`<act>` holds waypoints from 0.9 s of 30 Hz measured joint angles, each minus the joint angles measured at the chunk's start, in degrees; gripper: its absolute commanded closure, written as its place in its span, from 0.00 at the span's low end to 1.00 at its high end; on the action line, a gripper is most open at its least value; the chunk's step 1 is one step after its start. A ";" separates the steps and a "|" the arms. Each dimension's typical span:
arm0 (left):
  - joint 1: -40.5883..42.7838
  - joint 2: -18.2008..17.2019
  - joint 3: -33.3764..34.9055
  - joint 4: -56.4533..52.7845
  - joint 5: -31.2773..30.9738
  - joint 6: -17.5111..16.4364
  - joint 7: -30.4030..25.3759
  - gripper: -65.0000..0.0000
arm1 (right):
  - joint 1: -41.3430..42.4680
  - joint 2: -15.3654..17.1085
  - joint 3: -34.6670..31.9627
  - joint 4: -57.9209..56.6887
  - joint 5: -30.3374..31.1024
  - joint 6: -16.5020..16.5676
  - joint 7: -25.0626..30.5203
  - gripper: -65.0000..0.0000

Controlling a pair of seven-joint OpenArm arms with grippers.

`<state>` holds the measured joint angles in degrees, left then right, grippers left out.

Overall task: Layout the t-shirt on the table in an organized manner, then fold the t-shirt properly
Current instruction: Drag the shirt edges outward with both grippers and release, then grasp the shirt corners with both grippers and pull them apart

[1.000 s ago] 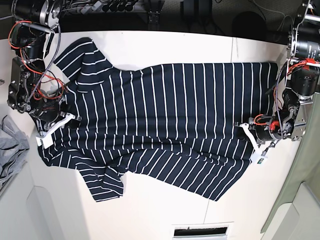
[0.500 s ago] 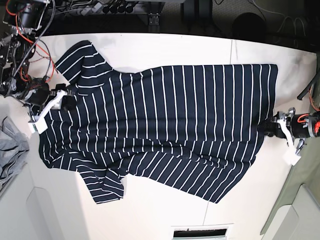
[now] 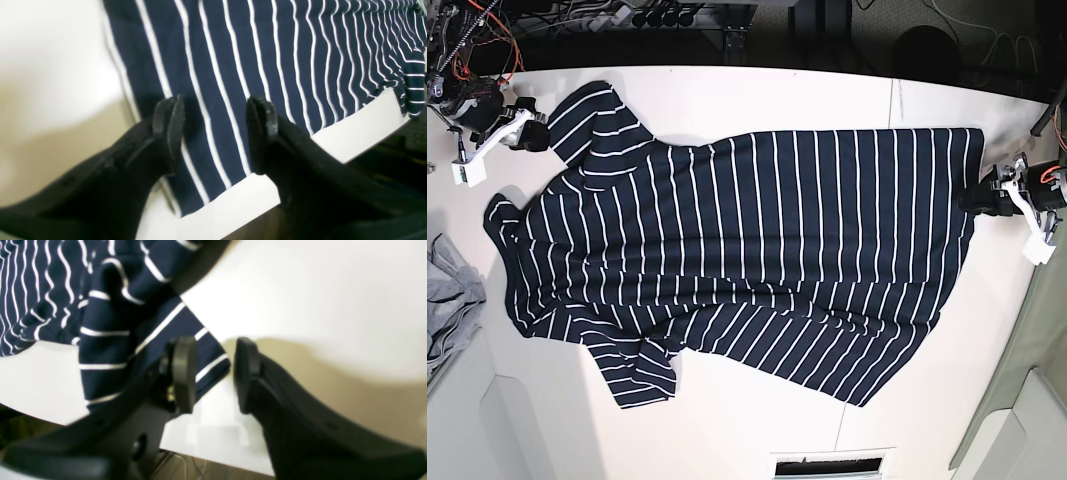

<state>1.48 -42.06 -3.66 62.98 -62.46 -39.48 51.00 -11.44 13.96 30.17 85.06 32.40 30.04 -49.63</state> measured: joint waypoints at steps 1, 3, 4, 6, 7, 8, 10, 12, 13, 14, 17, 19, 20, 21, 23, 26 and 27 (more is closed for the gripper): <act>0.63 0.42 -0.09 -0.02 1.07 0.00 -0.04 0.50 | 0.02 0.00 -0.24 -0.37 -0.02 0.00 0.66 0.69; 1.29 1.29 -0.04 -0.17 2.64 0.00 -0.09 0.50 | 0.00 0.00 -0.90 -1.36 -0.02 0.00 1.27 0.69; 1.55 1.53 0.00 -0.17 2.82 0.00 -1.11 0.50 | -0.02 0.00 -1.31 -1.84 -0.04 0.00 1.40 0.69; 1.36 1.90 0.04 -0.20 5.70 0.00 -2.75 0.50 | 0.00 0.00 -2.01 -2.64 0.28 0.02 2.10 0.69; 1.33 1.92 -0.04 -0.22 7.41 0.00 -2.99 0.50 | 0.02 0.00 -2.27 -2.97 0.39 0.02 2.47 0.69; 1.33 2.10 -0.07 -0.37 8.68 -0.02 -3.04 0.50 | 0.02 0.02 -2.54 -3.37 0.52 0.15 2.75 0.69; 1.49 2.25 -0.07 -0.66 10.03 -0.02 -3.04 0.50 | 0.04 0.04 -3.19 -4.09 1.11 0.20 3.17 0.69; 1.68 2.10 -0.07 -0.66 10.21 -0.02 -3.04 0.50 | 0.04 0.04 -4.13 -4.35 1.46 0.90 3.52 0.69; 1.84 2.03 -0.07 -0.66 10.19 0.00 -3.04 0.50 | 0.04 0.00 -4.48 -4.35 1.51 1.20 3.54 0.69; 1.88 1.90 -0.04 -0.66 10.10 -0.02 -3.04 0.50 | 0.07 -0.13 -4.81 -4.35 1.49 1.29 3.54 0.69; 3.48 1.46 -0.15 -0.61 9.31 -0.04 -3.26 0.50 | 0.20 -0.66 -5.97 -4.33 2.14 1.29 3.52 0.69; 4.57 1.38 -0.28 -0.57 8.96 -0.31 -3.61 0.50 | 0.20 -1.11 -6.73 -4.33 2.36 1.31 3.52 0.69; 4.81 1.42 -0.28 -0.57 8.81 -0.46 -3.72 0.50 | 0.20 -1.11 -7.21 -4.33 2.71 1.31 3.52 0.69; 5.01 1.38 -0.28 -0.55 8.81 -0.46 -3.72 0.50 | 0.20 -1.11 -7.96 -4.33 2.78 1.49 3.52 0.69; 5.03 1.27 -0.28 -0.50 8.79 -0.46 -3.69 0.50 | 0.20 -1.09 -9.22 -4.33 3.32 1.79 3.50 0.69; 5.16 1.07 -0.28 -0.46 8.83 -0.46 -3.65 0.50 | 0.22 -1.09 -11.52 -4.33 3.67 2.14 3.32 0.72; 5.20 1.07 -0.28 -0.46 8.81 -0.46 -3.63 0.51 | 0.26 -1.09 -12.09 -4.33 3.65 2.14 3.32 0.78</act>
<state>6.68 -40.99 -3.95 62.52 -53.65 -39.94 47.37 -11.18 12.86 18.09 80.73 36.05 32.18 -46.30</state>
